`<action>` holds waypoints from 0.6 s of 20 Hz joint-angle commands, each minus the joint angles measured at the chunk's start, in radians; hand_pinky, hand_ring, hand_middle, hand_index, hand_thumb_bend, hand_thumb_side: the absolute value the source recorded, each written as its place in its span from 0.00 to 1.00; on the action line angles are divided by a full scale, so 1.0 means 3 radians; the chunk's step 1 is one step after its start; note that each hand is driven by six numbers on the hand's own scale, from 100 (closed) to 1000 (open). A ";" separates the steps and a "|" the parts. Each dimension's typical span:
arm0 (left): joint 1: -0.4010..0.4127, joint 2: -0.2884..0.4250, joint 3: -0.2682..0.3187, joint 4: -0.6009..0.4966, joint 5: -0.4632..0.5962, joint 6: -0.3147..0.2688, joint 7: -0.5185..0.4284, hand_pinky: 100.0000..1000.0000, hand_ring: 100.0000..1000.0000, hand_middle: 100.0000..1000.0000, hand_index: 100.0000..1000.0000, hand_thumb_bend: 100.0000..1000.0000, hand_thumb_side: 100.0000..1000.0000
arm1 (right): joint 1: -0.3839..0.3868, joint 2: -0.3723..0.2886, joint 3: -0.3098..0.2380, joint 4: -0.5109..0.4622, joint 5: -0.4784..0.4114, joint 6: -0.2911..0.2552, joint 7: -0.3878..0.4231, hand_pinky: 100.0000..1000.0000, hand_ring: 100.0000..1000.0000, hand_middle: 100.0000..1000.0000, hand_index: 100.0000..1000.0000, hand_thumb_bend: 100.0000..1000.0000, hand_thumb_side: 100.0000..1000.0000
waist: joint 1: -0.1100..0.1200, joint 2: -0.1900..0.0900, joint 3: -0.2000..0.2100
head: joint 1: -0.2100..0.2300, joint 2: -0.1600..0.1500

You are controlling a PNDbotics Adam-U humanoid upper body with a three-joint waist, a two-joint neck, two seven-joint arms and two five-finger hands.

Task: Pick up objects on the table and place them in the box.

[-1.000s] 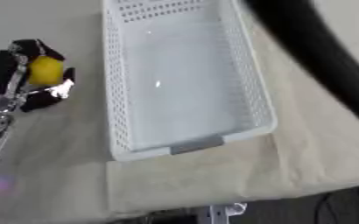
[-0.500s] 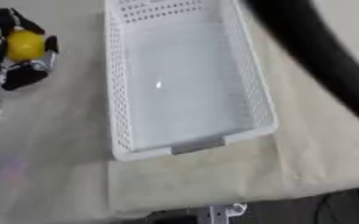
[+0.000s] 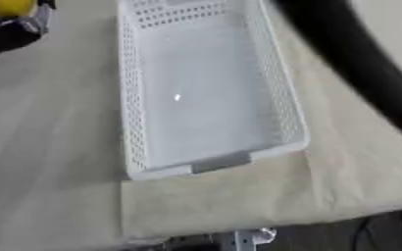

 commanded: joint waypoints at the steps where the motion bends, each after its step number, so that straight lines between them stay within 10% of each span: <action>1: -0.0208 -0.0062 -0.0086 -0.0035 -0.0060 -0.0045 -0.0129 0.00 0.00 0.08 0.38 0.00 0.21 | 0.0067 -0.0055 0.0008 0.0039 0.0028 -0.0005 0.0003 0.50 0.63 0.69 0.69 0.00 0.90 | -0.0008 -0.0062 -0.0017 | 0.0011 -0.0058; 12: -0.0780 -0.0358 -0.0536 0.0364 -0.0850 -0.0243 -0.0678 0.00 0.00 0.10 0.40 0.00 0.00 | 0.0074 -0.0142 0.0003 0.0023 0.0114 0.0001 -0.0009 0.50 0.63 0.69 0.69 0.00 0.90 | 0.0068 -0.0080 -0.0094 | 0.0019 -0.0115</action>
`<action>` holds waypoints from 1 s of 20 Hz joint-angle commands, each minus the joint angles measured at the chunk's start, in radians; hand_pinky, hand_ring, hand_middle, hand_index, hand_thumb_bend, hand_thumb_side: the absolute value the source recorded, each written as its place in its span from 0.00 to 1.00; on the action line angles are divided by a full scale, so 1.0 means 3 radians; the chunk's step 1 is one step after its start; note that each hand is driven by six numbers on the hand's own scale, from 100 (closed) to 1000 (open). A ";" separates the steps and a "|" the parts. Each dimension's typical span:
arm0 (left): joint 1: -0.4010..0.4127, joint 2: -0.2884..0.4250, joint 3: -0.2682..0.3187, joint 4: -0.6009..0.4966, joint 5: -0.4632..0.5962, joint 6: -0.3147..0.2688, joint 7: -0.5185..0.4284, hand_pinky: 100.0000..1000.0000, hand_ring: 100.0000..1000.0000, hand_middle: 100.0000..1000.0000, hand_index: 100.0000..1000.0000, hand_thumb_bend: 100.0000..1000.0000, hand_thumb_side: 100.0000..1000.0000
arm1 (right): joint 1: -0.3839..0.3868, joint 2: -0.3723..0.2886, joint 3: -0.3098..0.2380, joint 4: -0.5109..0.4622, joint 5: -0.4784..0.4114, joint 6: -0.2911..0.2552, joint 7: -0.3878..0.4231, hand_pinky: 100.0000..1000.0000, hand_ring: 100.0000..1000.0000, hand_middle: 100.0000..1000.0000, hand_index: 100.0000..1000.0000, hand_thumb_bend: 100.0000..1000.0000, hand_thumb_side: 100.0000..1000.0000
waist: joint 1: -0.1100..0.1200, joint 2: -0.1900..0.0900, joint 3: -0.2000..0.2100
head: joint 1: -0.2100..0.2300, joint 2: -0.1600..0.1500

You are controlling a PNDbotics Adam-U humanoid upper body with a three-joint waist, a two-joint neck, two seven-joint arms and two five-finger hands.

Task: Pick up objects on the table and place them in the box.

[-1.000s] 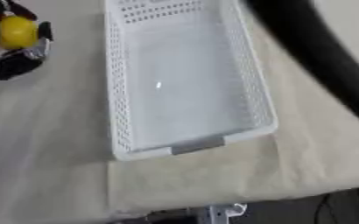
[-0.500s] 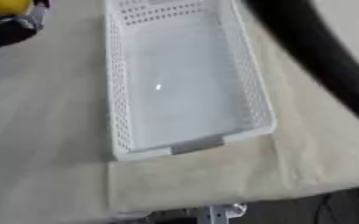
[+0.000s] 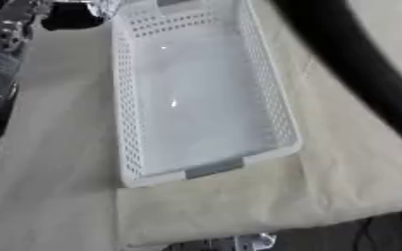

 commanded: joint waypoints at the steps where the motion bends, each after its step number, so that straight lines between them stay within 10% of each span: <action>1: -0.0161 -0.0026 -0.0125 0.0139 -0.0332 -0.0097 -0.0168 0.00 0.00 0.10 0.40 0.00 0.00 | 0.0065 -0.0055 0.0001 0.0023 0.0032 0.0003 -0.0011 0.50 0.63 0.69 0.69 0.00 0.90 | 0.0001 -0.0057 -0.0015 | 0.0013 -0.0044; 15: -0.0343 -0.0217 -0.0419 0.0915 -0.1356 -0.0515 -0.0376 0.00 0.01 0.28 0.46 0.16 0.00 | 0.0062 -0.0077 -0.0011 0.0010 0.0070 0.0016 -0.0044 0.50 0.63 0.69 0.69 0.00 0.90 | 0.0047 -0.0039 -0.0041 | -0.0006 -0.0033; 17: -0.0339 -0.0216 -0.0407 0.0929 -0.1397 -0.0561 -0.0310 0.00 0.24 0.36 0.53 0.25 0.00 | 0.0062 -0.0075 -0.0011 0.0012 0.0068 0.0017 -0.0047 0.50 0.63 0.69 0.69 0.00 0.90 | 0.0050 -0.0037 -0.0036 | -0.0011 -0.0032; 18: -0.0337 -0.0215 -0.0397 0.0925 -0.1415 -0.0582 -0.0266 0.19 0.48 0.51 0.67 0.40 0.30 | 0.0062 -0.0073 -0.0011 0.0014 0.0067 0.0017 -0.0048 0.50 0.63 0.69 0.69 0.00 0.90 | 0.0051 -0.0037 -0.0034 | -0.0014 -0.0032; 19: -0.0330 -0.0213 -0.0381 0.0915 -0.1416 -0.0606 -0.0206 0.09 0.42 0.47 0.64 0.36 0.23 | 0.0062 -0.0071 -0.0011 0.0015 0.0066 0.0018 -0.0050 0.50 0.63 0.69 0.69 0.00 0.90 | 0.0052 -0.0035 -0.0032 | -0.0018 -0.0034; 20: -0.0322 -0.0210 -0.0367 0.0916 -0.1414 -0.0624 -0.0155 0.55 0.71 0.71 0.81 0.53 0.57 | 0.0061 -0.0070 -0.0010 0.0016 0.0065 0.0018 -0.0051 0.50 0.63 0.69 0.69 0.00 0.91 | 0.0053 -0.0034 -0.0030 | -0.0021 -0.0034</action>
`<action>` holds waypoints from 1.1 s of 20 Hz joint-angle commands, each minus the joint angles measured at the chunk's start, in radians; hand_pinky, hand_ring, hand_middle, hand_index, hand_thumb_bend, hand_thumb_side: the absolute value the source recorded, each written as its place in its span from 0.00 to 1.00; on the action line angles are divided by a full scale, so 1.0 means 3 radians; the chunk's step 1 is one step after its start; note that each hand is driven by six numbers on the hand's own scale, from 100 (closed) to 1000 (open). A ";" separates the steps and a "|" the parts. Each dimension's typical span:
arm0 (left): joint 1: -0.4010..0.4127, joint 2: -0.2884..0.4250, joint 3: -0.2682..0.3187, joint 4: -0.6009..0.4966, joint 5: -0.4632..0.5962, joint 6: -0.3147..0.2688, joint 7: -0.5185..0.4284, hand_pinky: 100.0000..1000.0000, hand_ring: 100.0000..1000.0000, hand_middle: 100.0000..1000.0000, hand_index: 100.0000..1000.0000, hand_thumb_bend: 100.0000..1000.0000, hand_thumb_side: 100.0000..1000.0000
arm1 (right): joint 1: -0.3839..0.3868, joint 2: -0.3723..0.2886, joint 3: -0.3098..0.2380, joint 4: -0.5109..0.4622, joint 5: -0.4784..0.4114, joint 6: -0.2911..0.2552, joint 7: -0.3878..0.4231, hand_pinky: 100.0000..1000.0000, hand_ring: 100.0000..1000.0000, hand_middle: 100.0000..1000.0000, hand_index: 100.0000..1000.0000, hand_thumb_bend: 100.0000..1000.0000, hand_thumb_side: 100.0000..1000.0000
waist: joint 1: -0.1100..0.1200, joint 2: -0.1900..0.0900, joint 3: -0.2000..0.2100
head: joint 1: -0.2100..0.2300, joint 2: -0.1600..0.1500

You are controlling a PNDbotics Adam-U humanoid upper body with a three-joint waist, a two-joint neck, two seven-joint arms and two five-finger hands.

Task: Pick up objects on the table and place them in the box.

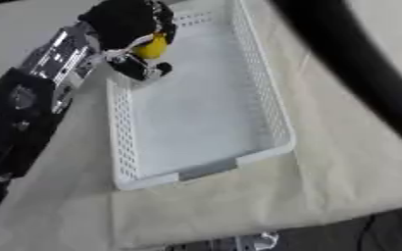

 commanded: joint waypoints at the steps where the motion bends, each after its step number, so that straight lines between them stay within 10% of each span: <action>1: -0.0044 0.0035 0.0066 -0.0030 0.0001 -0.0054 0.0154 0.69 0.81 0.80 0.88 0.56 0.66 | 0.0051 -0.0039 -0.0009 0.0029 -0.0005 -0.0001 -0.0012 0.50 0.63 0.69 0.69 0.00 0.91 | -0.0018 -0.0034 0.0007 | -0.0020 -0.0034; 5: -0.0010 0.0037 0.0127 0.0070 0.0230 -0.0060 0.0194 1.00 1.00 1.00 1.00 0.40 0.93 | 0.0050 -0.0035 -0.0006 0.0033 -0.0009 -0.0001 -0.0015 0.50 0.63 0.69 0.69 0.00 0.91 | -0.0017 -0.0029 0.0013 | -0.0029 -0.0034; 11: -0.0029 0.0063 0.0196 0.0083 0.0735 0.0042 0.0145 1.00 1.00 1.00 1.00 0.02 1.00 | 0.0049 -0.0029 -0.0003 0.0041 -0.0012 0.0001 -0.0018 0.50 0.63 0.69 0.69 0.00 0.91 | -0.0017 -0.0026 0.0023 | -0.0036 -0.0035; 16: 0.0052 0.0178 0.0358 -0.0279 0.1292 0.0114 0.0564 0.88 0.99 0.97 0.97 0.00 0.85 | 0.0042 -0.0018 -0.0005 0.0042 -0.0021 0.0001 -0.0019 0.50 0.63 0.69 0.69 0.00 0.91 | -0.0016 -0.0017 0.0038 | -0.0071 -0.0081; 22: 0.0568 0.0557 0.0689 -0.0740 0.2925 -0.0180 0.1055 0.71 0.89 0.91 0.92 0.00 0.79 | 0.0003 0.0028 -0.0005 0.0051 -0.0053 0.0016 -0.0023 0.50 0.63 0.69 0.69 0.00 0.91 | -0.0016 0.0031 0.0065 | -0.0164 -0.0224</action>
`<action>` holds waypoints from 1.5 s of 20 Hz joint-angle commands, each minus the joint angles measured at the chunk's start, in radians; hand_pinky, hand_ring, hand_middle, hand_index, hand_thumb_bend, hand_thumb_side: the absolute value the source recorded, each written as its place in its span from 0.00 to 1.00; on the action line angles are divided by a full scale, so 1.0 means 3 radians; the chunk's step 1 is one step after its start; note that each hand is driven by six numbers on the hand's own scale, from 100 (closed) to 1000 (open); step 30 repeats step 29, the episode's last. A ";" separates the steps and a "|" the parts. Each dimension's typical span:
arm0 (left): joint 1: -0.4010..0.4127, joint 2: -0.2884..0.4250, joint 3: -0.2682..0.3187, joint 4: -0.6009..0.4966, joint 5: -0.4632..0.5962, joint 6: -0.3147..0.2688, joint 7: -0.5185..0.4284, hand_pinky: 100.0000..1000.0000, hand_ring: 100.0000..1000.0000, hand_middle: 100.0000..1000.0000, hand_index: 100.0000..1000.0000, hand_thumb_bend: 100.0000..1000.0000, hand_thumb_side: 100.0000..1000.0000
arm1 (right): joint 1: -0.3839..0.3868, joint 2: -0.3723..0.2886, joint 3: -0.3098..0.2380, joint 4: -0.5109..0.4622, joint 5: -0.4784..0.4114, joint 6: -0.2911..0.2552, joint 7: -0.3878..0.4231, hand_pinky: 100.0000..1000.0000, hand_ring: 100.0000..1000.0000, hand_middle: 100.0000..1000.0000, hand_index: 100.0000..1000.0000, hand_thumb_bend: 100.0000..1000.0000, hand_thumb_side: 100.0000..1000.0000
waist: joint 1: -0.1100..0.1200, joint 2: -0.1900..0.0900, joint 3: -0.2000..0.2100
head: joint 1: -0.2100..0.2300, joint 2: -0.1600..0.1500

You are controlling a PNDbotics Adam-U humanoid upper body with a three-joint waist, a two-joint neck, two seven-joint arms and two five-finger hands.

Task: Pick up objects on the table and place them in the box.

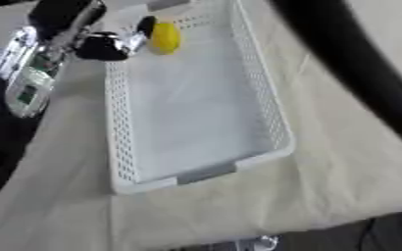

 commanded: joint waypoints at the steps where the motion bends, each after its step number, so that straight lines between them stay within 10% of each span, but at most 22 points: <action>1: 0.0160 0.0267 0.0250 -0.0276 0.0962 -0.0076 0.0091 0.70 0.89 0.92 0.93 0.00 0.81 | 0.0015 0.0030 -0.0005 0.0049 -0.0030 0.0020 -0.0012 0.50 0.63 0.70 0.69 0.00 0.91 | -0.0020 -0.0023 0.0013 | -0.0075 -0.0093; 6: 0.0486 0.0315 0.0677 -0.0834 0.2369 -0.0062 -0.0003 0.73 0.92 0.94 0.96 0.01 0.93 | -0.0009 0.0065 0.0000 0.0050 -0.0044 0.0047 -0.0014 0.50 0.63 0.70 0.69 0.00 0.91 | -0.0034 0.0004 0.0034 | -0.0086 -0.0093; 10: 0.0578 0.0244 0.0996 -0.1275 0.2803 -0.0084 0.0010 0.77 0.97 0.95 0.96 0.06 0.95 | -0.0017 0.0070 0.0002 0.0050 -0.0039 0.0056 -0.0006 0.50 0.63 0.70 0.69 0.00 0.91 | -0.0048 0.0004 0.0041 | -0.0072 -0.0062; 30: 0.0677 0.0283 0.1257 -0.2061 0.2340 0.0055 0.0320 0.83 0.94 0.94 0.95 0.02 0.88 | -0.0015 0.0074 0.0001 0.0050 -0.0018 0.0071 0.0009 0.50 0.63 0.70 0.69 0.00 0.91 | -0.0081 -0.0007 0.0067 | -0.0072 -0.0066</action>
